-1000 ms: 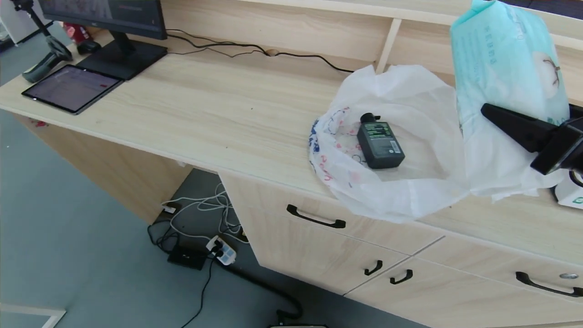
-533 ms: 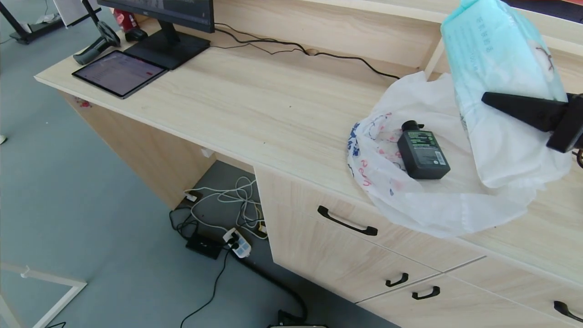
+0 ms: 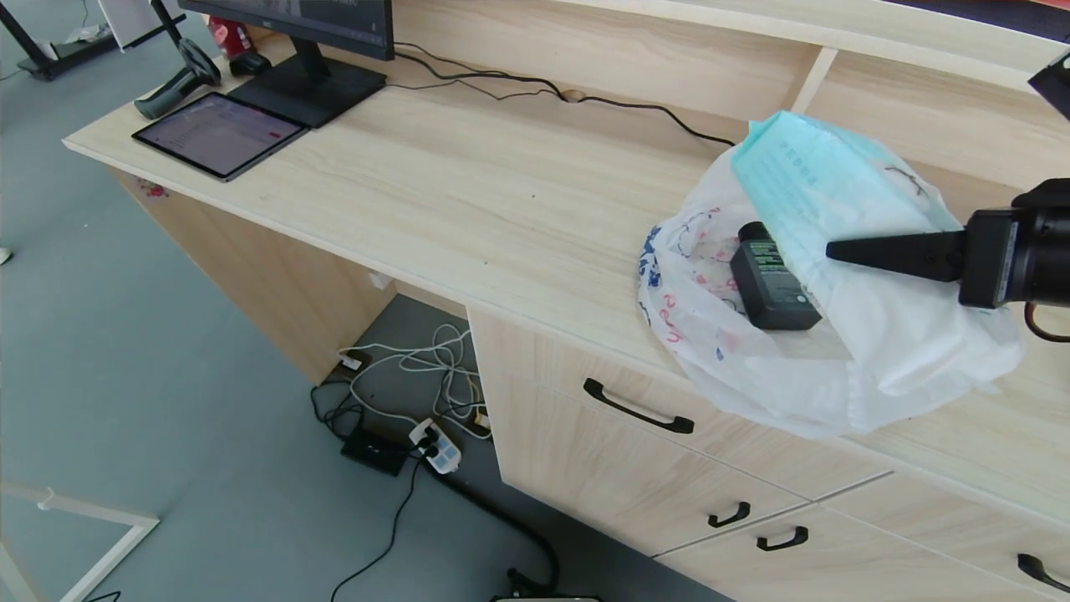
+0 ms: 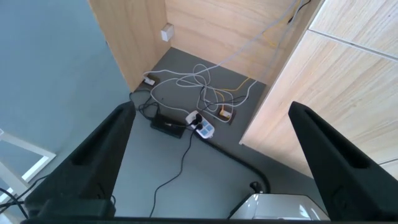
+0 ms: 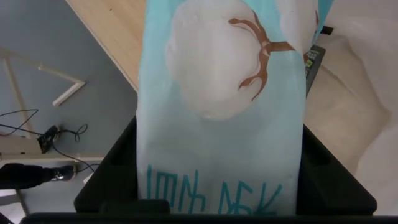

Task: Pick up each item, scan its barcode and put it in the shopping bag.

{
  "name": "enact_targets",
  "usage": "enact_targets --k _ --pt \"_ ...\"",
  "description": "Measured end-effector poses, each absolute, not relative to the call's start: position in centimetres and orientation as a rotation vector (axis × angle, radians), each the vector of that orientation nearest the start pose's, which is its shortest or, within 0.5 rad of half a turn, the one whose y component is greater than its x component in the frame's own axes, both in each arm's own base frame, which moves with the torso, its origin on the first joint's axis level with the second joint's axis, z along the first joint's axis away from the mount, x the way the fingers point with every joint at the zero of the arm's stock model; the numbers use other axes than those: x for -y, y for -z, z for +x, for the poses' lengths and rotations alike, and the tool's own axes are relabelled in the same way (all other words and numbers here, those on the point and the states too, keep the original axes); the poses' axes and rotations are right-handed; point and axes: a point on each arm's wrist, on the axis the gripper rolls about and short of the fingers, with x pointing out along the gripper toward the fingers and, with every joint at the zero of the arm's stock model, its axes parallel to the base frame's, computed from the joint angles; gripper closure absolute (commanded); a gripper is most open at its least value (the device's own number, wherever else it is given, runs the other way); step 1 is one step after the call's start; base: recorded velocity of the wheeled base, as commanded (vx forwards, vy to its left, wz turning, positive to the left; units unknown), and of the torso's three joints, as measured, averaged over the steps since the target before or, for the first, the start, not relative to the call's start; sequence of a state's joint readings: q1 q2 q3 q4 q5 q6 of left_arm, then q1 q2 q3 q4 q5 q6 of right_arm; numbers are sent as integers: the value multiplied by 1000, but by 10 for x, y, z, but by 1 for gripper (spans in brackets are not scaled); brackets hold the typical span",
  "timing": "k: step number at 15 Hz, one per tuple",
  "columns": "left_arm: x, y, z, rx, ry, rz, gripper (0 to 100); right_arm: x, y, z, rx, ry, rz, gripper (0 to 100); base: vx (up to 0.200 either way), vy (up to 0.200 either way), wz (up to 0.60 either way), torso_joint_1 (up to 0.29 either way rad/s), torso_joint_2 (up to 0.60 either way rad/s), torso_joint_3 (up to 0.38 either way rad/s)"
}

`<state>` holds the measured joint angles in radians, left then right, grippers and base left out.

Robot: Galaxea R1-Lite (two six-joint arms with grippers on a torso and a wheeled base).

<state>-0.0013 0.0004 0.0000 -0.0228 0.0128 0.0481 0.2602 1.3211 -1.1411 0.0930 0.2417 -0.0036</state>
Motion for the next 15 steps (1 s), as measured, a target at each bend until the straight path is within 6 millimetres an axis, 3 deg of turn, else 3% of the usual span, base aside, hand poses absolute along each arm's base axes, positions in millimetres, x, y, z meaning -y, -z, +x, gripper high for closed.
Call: enact_targets --k 6,15 --pt "0 -78 -23 21 -12 49 0 -61 -301 209 -390 -474 -18 100 0 0 0 0 0 0" --pt "0 -78 -23 22 -13 52 0 -56 -288 249 -449 -309 -81 100 0 0 0 0 0 0"
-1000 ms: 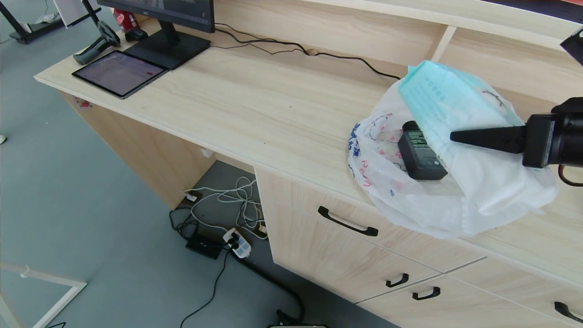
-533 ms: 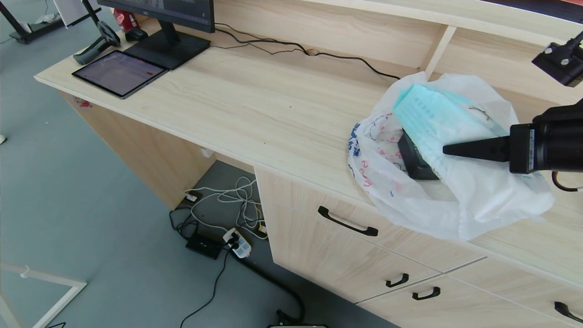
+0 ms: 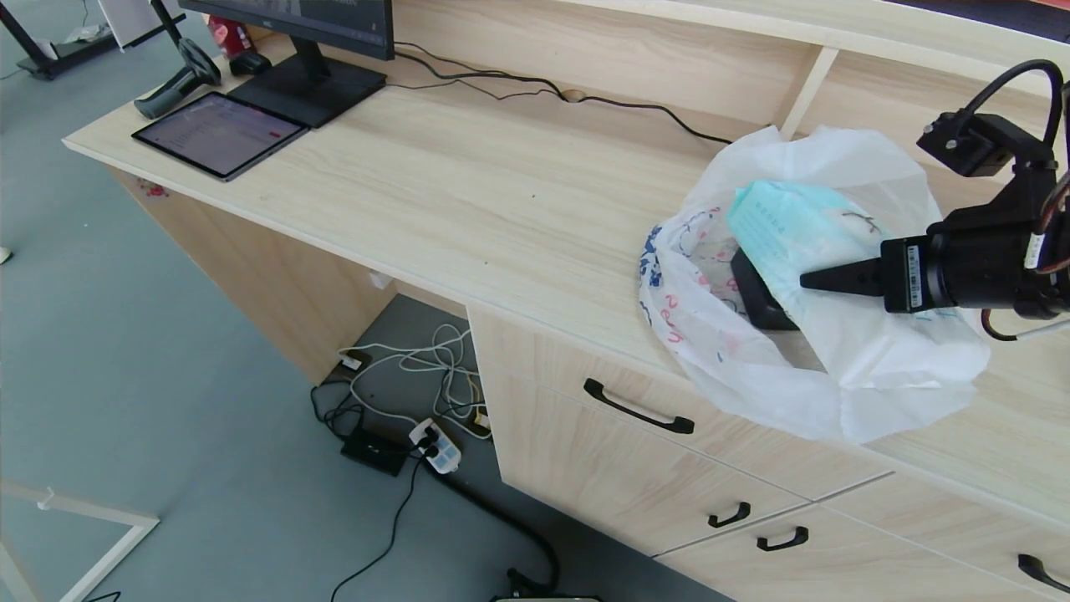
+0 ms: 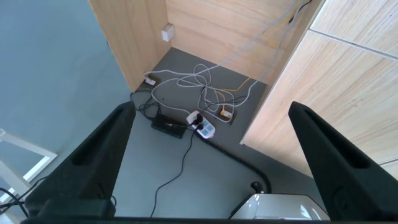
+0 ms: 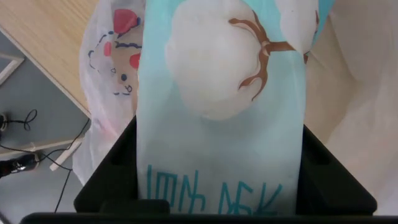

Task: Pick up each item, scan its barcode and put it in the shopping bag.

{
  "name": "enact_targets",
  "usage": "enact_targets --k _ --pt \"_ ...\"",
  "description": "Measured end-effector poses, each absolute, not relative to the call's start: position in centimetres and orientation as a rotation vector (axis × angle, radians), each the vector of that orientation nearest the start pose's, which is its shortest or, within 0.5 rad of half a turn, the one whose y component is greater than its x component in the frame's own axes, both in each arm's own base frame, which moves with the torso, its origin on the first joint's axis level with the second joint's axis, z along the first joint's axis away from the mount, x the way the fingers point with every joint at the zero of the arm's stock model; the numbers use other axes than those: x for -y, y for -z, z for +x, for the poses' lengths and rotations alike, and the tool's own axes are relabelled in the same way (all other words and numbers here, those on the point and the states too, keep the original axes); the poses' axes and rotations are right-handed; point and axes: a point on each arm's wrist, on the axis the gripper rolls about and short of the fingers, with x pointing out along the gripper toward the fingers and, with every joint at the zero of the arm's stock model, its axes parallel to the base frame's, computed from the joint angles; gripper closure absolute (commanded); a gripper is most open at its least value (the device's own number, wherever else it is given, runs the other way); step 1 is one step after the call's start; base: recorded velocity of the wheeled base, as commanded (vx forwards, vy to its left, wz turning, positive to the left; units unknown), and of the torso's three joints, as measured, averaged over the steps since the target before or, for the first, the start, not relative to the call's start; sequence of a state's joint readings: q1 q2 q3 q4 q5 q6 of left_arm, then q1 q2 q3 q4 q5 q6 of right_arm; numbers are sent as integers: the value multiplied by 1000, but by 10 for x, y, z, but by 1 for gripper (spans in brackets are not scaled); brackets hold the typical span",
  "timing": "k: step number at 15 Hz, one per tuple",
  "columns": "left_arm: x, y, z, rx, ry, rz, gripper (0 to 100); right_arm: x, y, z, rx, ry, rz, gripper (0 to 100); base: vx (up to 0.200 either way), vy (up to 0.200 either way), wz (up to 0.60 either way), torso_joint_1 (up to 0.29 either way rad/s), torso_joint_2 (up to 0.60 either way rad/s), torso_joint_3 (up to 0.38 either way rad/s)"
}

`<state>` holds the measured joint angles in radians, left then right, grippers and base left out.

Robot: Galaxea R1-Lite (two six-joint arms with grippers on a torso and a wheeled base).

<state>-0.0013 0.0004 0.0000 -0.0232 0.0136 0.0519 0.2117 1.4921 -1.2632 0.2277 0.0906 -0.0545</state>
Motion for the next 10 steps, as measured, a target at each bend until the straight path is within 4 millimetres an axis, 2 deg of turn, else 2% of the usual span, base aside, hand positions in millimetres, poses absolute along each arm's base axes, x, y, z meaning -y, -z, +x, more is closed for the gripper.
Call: enact_targets --k 2,7,10 --pt "0 -78 -23 22 -12 52 0 -50 -287 257 -443 -290 -106 100 0 0 0 0 0 0" --pt "0 -78 -23 22 -12 55 0 -52 -297 293 -263 -233 -118 100 0 0 0 0 0 0" --pt "0 -78 -23 23 -13 55 0 -54 -289 301 -279 -234 -120 100 0 0 0 0 0 0"
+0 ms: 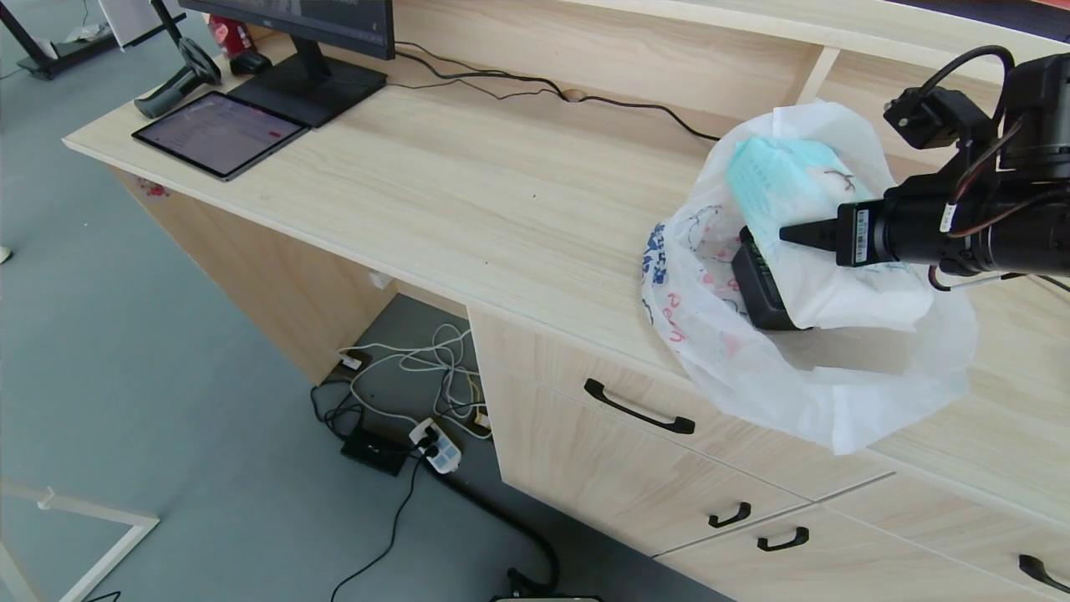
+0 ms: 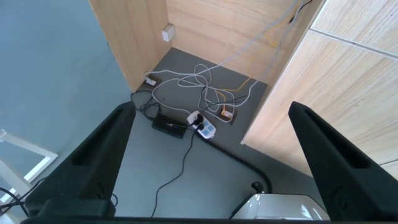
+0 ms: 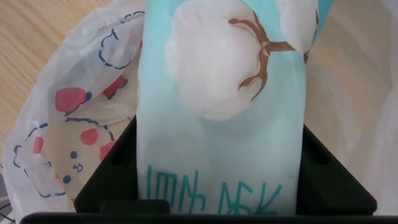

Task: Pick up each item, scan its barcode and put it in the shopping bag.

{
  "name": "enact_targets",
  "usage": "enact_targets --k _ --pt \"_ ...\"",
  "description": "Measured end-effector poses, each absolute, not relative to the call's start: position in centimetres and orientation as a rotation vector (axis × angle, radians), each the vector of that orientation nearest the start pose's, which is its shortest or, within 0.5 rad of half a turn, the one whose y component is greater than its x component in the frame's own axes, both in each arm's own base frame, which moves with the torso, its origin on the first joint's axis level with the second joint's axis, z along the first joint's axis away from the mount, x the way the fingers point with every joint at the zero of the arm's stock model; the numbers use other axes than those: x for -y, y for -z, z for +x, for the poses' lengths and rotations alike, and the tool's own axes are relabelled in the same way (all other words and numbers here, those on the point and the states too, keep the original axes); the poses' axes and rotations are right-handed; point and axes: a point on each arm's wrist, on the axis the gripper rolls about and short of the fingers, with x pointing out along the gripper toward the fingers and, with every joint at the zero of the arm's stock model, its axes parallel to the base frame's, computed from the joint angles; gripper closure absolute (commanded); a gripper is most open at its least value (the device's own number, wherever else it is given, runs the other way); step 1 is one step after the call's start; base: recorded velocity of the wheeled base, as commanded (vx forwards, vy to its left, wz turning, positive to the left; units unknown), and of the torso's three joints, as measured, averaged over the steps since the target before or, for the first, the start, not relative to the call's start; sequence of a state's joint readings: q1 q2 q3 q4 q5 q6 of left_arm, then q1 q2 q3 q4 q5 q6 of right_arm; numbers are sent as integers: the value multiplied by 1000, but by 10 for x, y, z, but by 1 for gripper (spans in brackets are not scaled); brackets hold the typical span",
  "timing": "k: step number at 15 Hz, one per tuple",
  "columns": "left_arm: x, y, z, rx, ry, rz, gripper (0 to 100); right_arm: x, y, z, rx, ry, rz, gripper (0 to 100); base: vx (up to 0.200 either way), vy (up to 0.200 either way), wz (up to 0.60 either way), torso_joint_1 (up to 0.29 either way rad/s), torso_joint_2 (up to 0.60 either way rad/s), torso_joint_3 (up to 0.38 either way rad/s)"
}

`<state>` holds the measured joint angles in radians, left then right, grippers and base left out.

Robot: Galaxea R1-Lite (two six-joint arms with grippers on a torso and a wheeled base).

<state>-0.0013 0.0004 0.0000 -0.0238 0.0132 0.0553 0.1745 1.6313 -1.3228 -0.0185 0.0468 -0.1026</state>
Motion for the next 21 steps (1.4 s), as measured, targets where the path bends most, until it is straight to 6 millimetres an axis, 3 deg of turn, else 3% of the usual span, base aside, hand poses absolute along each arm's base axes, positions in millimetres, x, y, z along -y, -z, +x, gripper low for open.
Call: enact_targets --k 19,20,21 --pt "0 -78 -23 22 -13 54 0 -63 -268 287 -252 -246 -5 100 0 0 0 0 0 0" --pt "0 -78 -23 22 -13 54 0 -63 -268 287 -254 -246 0 0 0 0 0 0 0 0" --pt "0 -78 -23 22 -13 54 0 -64 -267 287 -256 -246 0 0 0 0 0 0 0 0"
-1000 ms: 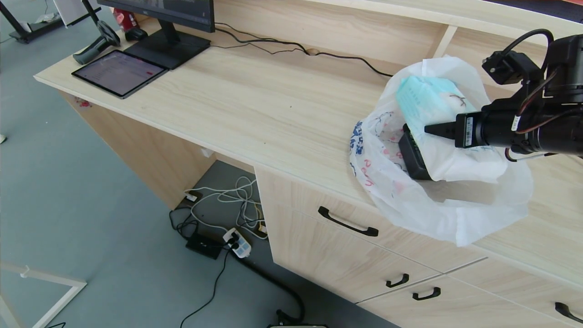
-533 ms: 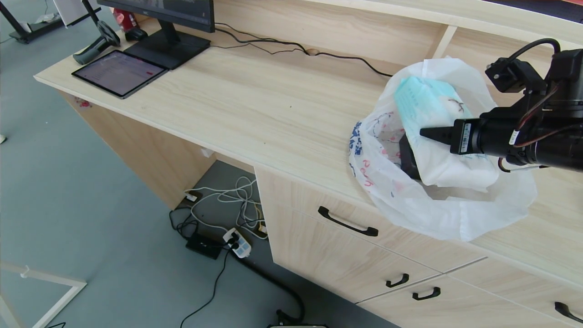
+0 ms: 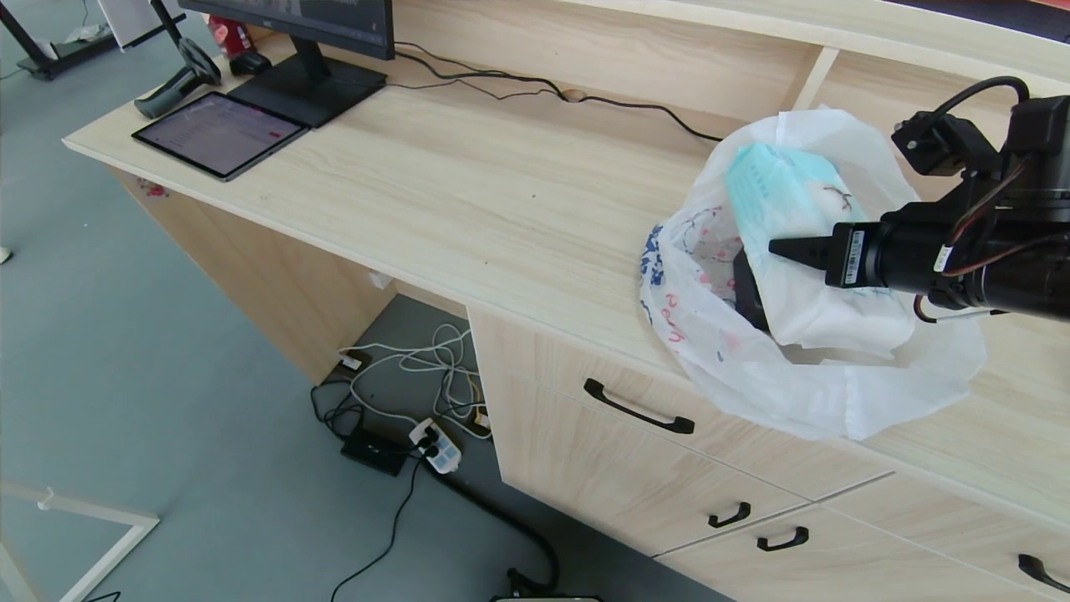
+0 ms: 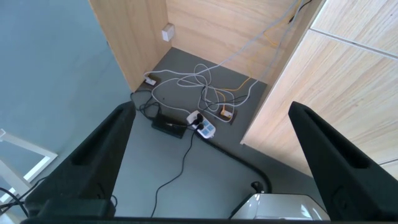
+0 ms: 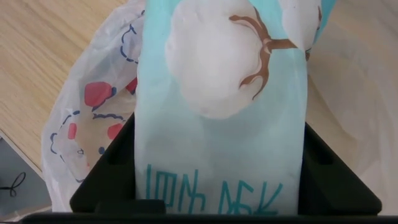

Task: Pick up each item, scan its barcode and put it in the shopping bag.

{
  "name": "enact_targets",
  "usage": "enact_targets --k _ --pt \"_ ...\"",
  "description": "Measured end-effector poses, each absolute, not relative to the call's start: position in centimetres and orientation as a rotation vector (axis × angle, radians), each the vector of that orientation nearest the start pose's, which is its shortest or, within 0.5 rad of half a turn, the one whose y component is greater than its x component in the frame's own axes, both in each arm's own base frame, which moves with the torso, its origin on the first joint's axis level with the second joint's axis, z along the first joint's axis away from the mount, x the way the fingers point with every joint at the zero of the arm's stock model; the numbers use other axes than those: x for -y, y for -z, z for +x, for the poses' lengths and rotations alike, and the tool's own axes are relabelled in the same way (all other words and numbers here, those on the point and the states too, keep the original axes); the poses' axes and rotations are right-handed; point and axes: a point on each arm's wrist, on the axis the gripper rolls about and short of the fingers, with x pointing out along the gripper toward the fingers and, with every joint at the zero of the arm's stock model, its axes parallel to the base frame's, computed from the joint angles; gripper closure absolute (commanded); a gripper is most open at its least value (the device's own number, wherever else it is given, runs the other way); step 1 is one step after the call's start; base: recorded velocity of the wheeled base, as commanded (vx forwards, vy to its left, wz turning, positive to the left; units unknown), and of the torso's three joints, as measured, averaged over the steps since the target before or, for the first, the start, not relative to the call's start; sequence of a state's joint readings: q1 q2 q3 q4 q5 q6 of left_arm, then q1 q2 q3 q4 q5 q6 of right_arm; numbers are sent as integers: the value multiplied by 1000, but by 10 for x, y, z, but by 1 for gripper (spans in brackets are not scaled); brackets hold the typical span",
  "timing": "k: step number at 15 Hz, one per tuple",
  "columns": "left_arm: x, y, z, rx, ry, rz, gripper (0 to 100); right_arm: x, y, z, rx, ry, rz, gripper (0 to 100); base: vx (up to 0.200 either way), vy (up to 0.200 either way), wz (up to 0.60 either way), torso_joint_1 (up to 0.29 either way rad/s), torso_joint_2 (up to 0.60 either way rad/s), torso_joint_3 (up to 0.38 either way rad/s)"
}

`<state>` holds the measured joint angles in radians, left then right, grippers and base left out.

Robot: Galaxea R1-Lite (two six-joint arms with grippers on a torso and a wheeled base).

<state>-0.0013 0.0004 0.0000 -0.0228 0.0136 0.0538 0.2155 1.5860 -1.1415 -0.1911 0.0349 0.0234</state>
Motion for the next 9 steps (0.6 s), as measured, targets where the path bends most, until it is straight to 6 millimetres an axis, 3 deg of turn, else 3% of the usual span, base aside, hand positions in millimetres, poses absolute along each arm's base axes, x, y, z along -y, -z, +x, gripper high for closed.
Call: enact_targets --k 9 --pt "0 -78 -23 21 -13 51 0 -63 -272 282 -227 -247 14 0 0 0 0 0 0 0"
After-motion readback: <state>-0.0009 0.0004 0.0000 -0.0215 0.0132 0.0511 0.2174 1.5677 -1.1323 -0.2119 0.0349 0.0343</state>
